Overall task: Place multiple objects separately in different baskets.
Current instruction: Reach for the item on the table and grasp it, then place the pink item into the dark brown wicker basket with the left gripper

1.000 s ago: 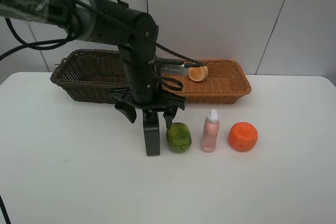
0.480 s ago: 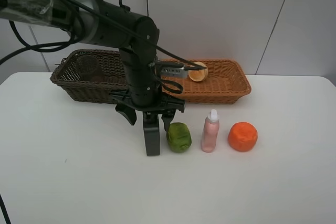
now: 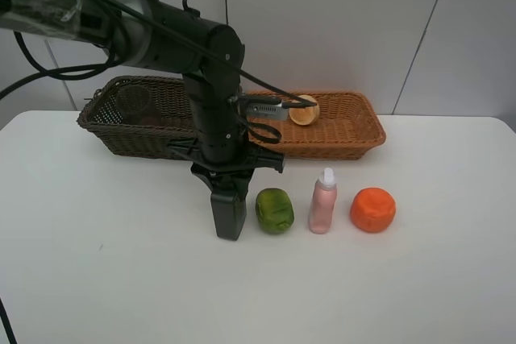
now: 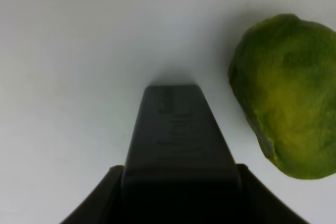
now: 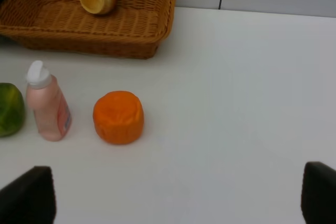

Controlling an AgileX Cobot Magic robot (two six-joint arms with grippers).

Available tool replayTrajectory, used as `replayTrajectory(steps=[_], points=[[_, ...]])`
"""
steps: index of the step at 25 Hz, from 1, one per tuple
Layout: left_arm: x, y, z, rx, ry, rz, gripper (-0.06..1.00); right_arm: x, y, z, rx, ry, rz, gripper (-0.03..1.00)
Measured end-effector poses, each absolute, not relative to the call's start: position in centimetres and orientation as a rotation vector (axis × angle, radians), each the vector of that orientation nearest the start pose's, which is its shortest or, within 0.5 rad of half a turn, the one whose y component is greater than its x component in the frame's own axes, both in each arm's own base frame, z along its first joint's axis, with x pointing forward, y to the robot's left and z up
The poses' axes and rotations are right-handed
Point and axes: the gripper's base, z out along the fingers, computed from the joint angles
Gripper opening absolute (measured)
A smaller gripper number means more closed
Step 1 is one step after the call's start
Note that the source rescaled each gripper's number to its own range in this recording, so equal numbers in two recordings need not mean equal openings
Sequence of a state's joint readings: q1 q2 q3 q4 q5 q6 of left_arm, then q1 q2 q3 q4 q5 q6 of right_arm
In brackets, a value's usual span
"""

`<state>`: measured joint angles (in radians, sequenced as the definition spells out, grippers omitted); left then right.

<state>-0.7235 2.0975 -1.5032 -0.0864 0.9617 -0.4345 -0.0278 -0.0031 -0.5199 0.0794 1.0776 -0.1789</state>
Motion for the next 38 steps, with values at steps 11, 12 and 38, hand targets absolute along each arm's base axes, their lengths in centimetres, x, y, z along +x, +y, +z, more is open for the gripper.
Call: replayTrajectory(steps=[11, 12, 38], points=[[30.4, -27.7, 15.5, 0.380, 3.096, -0.157, 0.46, -0.8, 0.7, 28.2, -0.159, 2.030, -0.035, 1.00], [30.4, -27.7, 15.5, 0.381, 3.100, -0.153, 0.46, -0.8, 0.7, 28.2, -0.159, 2.030, -0.035, 1.00], [34.5, -24.0, 26.7, 0.362, 2.915, -0.144, 0.46, -0.8, 0.7, 28.2, -0.159, 2.030, -0.035, 1.00]])
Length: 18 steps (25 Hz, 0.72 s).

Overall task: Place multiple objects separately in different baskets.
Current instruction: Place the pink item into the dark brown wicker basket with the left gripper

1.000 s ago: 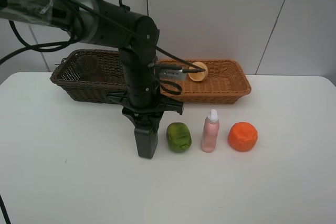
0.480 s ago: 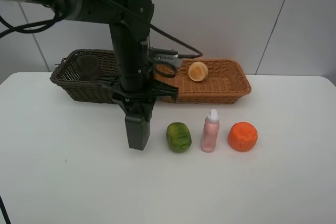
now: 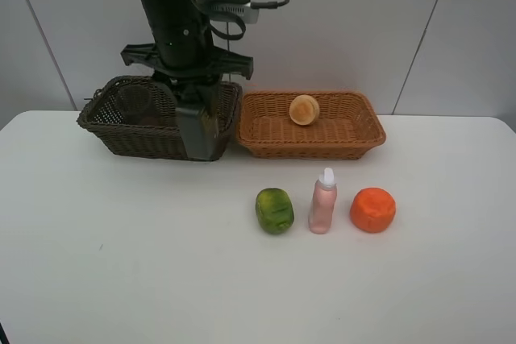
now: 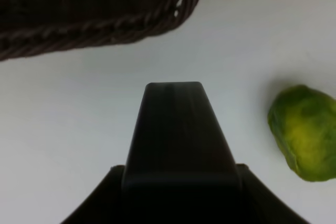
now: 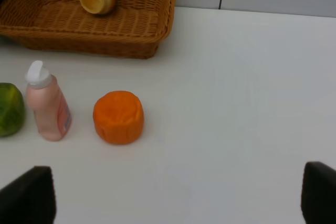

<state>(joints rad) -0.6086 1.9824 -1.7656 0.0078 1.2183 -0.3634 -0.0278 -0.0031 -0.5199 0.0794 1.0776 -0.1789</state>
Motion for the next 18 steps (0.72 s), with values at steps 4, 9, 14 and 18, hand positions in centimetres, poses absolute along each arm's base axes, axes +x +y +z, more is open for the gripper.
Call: replayTrajectory(steps=[4, 9, 14, 18], points=[[36.0, -22.7, 28.5, 0.396, 2.833, -0.120, 0.46, -0.8, 0.7, 28.2, -0.159, 2.030, -0.035, 1.00], [38.0, -20.2, 30.4, 0.466, 2.705, 0.076, 0.46, -0.8, 0.7, 28.2, -0.159, 2.030, -0.035, 1.00], [39.6, -19.1, 29.6, 0.605, 2.619, 0.251, 0.46, -0.8, 0.7, 28.2, -0.159, 2.030, -0.035, 1.00], [41.5, -19.9, 27.1, 0.735, 2.538, 0.278, 0.46, -0.8, 0.7, 28.2, -0.159, 2.030, -0.035, 1.00]])
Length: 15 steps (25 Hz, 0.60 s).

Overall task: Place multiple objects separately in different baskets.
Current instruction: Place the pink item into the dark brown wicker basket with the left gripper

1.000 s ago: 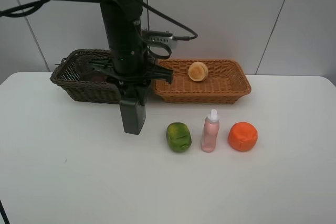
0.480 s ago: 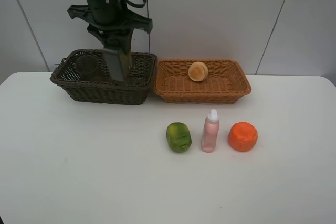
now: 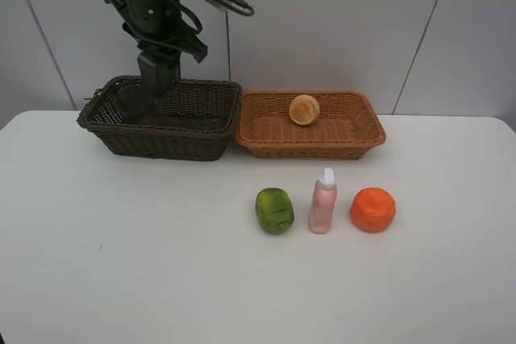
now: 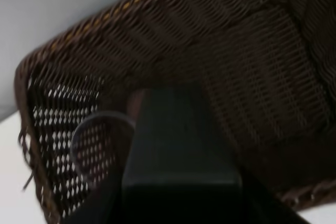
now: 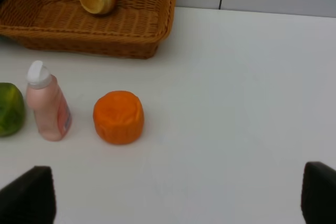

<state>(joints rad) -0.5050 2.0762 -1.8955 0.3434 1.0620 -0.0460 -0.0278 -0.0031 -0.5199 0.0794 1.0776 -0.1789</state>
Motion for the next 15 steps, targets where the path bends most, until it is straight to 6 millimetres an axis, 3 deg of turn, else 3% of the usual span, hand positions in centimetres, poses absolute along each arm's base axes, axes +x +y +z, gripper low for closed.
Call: replayTrajectory(steps=[8, 15], points=[[43.8, -21.4, 21.4, 0.840, 2.507, 0.272, 0.46, -0.8, 0.7, 28.2, -0.159, 2.030, -0.035, 1.00], [44.4, -21.7, 18.5, 0.872, 2.526, 0.282, 0.46, -0.8, 0.7, 28.2, -0.159, 2.030, -0.035, 1.00]])
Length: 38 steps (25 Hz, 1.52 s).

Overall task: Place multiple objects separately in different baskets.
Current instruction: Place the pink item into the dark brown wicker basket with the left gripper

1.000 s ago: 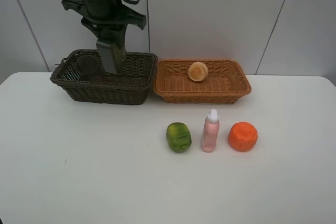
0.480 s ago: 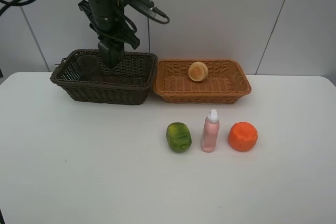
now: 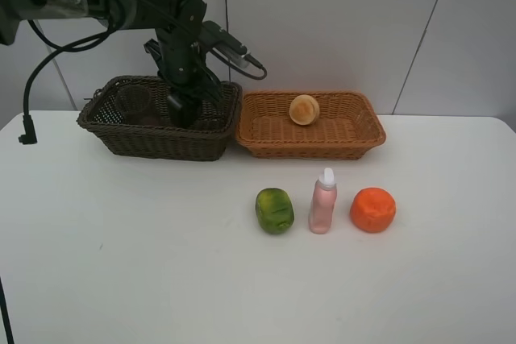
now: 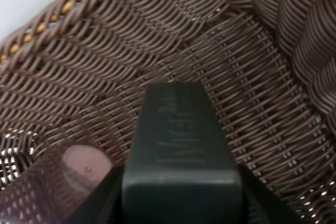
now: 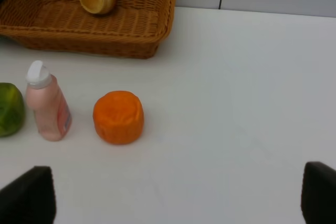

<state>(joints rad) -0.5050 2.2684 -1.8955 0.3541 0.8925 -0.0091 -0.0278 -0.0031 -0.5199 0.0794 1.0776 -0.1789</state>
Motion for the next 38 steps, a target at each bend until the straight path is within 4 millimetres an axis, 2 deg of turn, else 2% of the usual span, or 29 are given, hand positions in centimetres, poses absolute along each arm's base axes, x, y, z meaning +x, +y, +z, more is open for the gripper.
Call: replayTrajectory(steps=[17, 18, 22, 24, 34, 38], points=[[44.5, -21.8, 18.3, 0.878, 2.521, 0.280, 0.47, -0.8, 0.7, 28.2, -0.159, 2.030, -0.035, 1.00], [44.5, -21.8, 18.3, 0.886, 2.522, 0.283, 0.50, -0.8, 0.7, 28.2, -0.159, 2.030, -0.035, 1.00], [44.5, -21.7, 18.3, 0.891, 2.516, 0.298, 0.84, -0.8, 0.7, 28.2, -0.159, 2.030, -0.035, 1.00], [44.5, -21.7, 18.3, 0.893, 2.517, 0.303, 0.94, -0.8, 0.7, 28.2, -0.159, 2.030, -0.035, 1.00], [44.5, -21.6, 18.3, 0.897, 2.521, 0.315, 0.98, -0.8, 0.7, 28.2, -0.159, 2.030, -0.035, 1.00], [44.3, -21.3, 19.3, 0.896, 2.513, 0.340, 0.98, -0.8, 0.7, 28.2, -0.159, 2.030, -0.035, 1.00]])
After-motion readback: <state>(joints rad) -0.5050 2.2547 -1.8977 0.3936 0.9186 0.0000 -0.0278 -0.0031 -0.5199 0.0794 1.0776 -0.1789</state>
